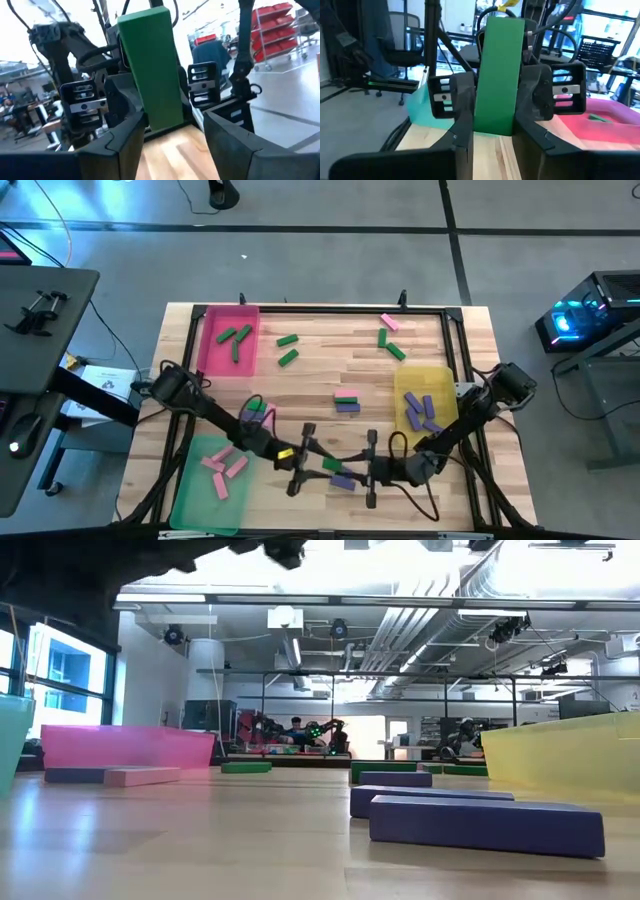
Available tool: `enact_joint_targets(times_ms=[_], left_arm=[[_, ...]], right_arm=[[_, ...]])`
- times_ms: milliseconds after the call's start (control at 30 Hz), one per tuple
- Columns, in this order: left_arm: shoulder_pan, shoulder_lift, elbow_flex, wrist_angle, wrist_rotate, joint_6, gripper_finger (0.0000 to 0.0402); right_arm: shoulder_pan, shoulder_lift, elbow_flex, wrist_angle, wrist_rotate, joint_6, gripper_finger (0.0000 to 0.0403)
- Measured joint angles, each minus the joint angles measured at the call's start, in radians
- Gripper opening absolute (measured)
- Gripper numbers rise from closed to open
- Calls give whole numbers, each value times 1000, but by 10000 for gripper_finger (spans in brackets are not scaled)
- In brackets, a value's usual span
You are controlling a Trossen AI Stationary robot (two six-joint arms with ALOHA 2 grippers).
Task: Sort blocks
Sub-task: Put the green block into the pink bin
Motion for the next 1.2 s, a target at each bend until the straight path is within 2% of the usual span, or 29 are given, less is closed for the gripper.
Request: enact_joint_targets(times_ms=[100,267,433,667,867,1067,1133,1200], left_arm=[[0,13,39,-8,1,-10,221],[6,-2,48,2,-19,-25,248],[7,-14,52,3,-47,-95,251],[6,-17,57,1,-68,-132,245],[6,-17,56,-31,-61,-149,203],[6,-17,56,-52,-63,-143,113],[6,-17,56,-61,-61,-142,80],[6,-17,56,-75,-65,-126,78]], right_arm=[[9,-2,0,4,-6,-10,78],[32,0,1,-14,43,-53,77],[38,1,1,-62,105,-31,76],[30,1,0,-85,106,0,76],[30,1,0,-82,106,-2,76],[30,1,0,-87,126,10,78],[31,1,0,-101,130,24,95],[31,1,0,-112,130,29,115]])
